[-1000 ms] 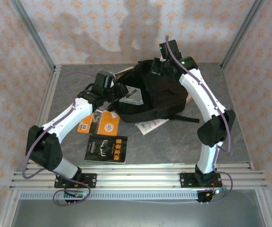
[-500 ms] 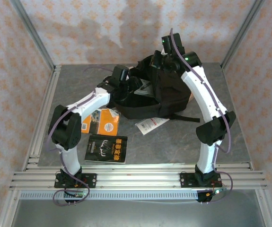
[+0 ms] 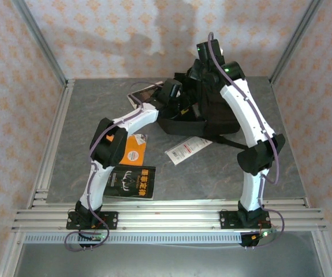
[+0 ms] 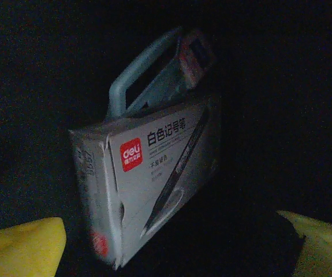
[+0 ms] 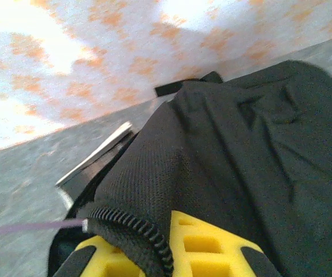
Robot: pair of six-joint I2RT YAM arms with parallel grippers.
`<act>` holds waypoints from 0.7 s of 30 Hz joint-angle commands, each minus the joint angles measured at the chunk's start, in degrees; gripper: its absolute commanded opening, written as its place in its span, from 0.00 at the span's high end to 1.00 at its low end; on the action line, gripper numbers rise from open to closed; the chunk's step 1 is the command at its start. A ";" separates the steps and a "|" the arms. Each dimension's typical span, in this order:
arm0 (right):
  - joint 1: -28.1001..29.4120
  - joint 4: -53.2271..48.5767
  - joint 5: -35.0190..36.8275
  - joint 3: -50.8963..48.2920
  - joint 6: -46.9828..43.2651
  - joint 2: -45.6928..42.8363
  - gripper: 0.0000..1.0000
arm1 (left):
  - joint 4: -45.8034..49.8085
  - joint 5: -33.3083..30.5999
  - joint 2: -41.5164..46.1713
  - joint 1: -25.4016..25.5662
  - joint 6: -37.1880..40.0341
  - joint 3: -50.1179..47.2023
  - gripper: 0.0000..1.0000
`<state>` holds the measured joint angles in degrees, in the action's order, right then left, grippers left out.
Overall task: Pack the student bag
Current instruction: Place the pencil case in the student bag, then close the student bag at the center of the table.
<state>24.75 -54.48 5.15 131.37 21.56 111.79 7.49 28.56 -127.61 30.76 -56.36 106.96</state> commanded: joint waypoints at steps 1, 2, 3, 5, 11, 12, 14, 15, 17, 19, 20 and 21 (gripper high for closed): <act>-0.99 0.46 12.90 5.89 -4.47 -0.03 1.00 | 9.24 0.81 9.69 -0.35 8.22 3.25 0.08; -1.19 0.09 14.95 6.49 -5.52 0.01 1.00 | 11.24 0.73 11.60 -0.26 9.60 2.98 0.08; -1.41 -0.01 16.71 6.49 -6.59 -0.31 1.00 | 13.29 0.13 13.52 -0.14 10.83 2.66 0.08; -1.95 -0.18 18.86 5.19 -7.79 -1.36 1.00 | 17.28 -1.58 16.93 0.00 13.03 2.24 0.08; -2.21 -0.78 22.49 -6.15 -6.68 -4.88 1.00 | 31.54 -14.52 27.73 0.09 17.37 -0.16 0.08; -2.17 -0.52 23.19 -7.85 -5.94 -4.97 1.00 | 33.65 -17.06 29.05 0.09 17.45 -0.92 0.08; -2.17 0.64 23.12 -10.83 -4.35 -4.76 1.00 | 37.81 -21.51 32.12 -0.01 17.29 -3.35 0.08; -2.08 1.66 22.67 -12.12 -3.47 -4.57 1.00 | 39.45 -22.90 33.27 -0.04 17.33 -4.43 0.08; -1.99 4.08 21.21 -13.96 -2.57 -4.09 1.00 | 43.20 -24.87 35.84 -0.23 17.25 -7.09 0.08; -1.90 5.42 21.66 -15.01 -1.46 -3.60 1.00 | 45.03 -24.67 39.03 -0.29 17.26 -10.73 0.08; -2.03 6.19 20.62 -15.55 -0.85 -3.30 1.00 | 45.69 -24.07 40.88 -0.31 16.91 -13.30 0.08; -2.16 6.71 19.38 -15.62 -0.67 -3.09 1.00 | 46.42 -23.63 42.36 -0.35 16.45 -15.10 0.08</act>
<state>23.09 -51.51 22.48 115.92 18.61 109.01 45.50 8.08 -88.27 30.72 -40.40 96.09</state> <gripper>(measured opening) 0.060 0.919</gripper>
